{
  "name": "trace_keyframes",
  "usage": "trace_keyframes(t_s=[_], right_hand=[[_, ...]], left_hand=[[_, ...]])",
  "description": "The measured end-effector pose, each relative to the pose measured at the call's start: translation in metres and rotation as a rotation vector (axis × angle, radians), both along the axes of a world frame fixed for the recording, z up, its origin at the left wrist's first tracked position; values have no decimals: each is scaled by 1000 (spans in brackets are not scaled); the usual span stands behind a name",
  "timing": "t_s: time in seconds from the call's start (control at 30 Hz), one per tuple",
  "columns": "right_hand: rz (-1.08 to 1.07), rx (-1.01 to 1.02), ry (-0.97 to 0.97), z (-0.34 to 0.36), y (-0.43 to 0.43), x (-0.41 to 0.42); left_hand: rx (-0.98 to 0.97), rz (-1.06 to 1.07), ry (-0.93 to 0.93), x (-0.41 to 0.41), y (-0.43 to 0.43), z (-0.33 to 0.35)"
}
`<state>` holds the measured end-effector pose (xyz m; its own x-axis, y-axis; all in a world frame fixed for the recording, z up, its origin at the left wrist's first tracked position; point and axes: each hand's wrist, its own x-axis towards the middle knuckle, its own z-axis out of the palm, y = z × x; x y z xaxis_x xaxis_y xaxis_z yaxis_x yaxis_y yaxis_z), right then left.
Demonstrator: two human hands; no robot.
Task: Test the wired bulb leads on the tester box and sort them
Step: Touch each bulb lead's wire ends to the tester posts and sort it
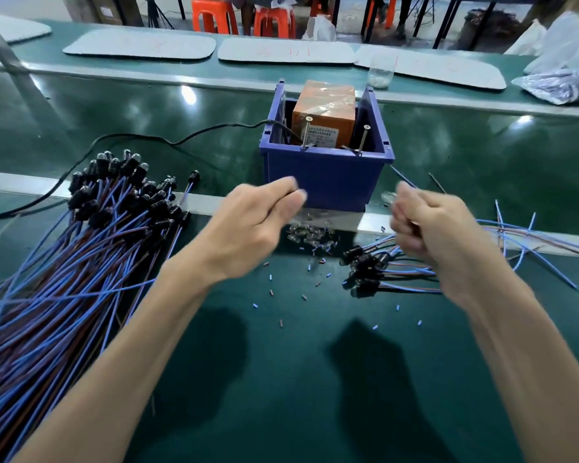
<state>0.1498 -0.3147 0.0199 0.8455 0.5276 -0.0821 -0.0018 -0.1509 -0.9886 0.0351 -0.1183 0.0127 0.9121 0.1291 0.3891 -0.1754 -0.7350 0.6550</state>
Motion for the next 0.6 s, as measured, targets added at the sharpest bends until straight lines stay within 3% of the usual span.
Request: trace_keyframes(t_s=[0.13, 0.4, 0.47, 0.6], right_hand=[[194, -326, -394, -6, 19, -13], [281, -815, -761, -57, 42, -25], [250, -829, -774, -57, 44, -20], [144, -617, -827, -53, 55, -10]], left_hand=[[-127, -77, -40, 9, -14, 2], [-356, -115, 50, 15, -4, -20], [-430, -136, 54, 15, -4, -24], [-567, -145, 39, 15, -5, -26]])
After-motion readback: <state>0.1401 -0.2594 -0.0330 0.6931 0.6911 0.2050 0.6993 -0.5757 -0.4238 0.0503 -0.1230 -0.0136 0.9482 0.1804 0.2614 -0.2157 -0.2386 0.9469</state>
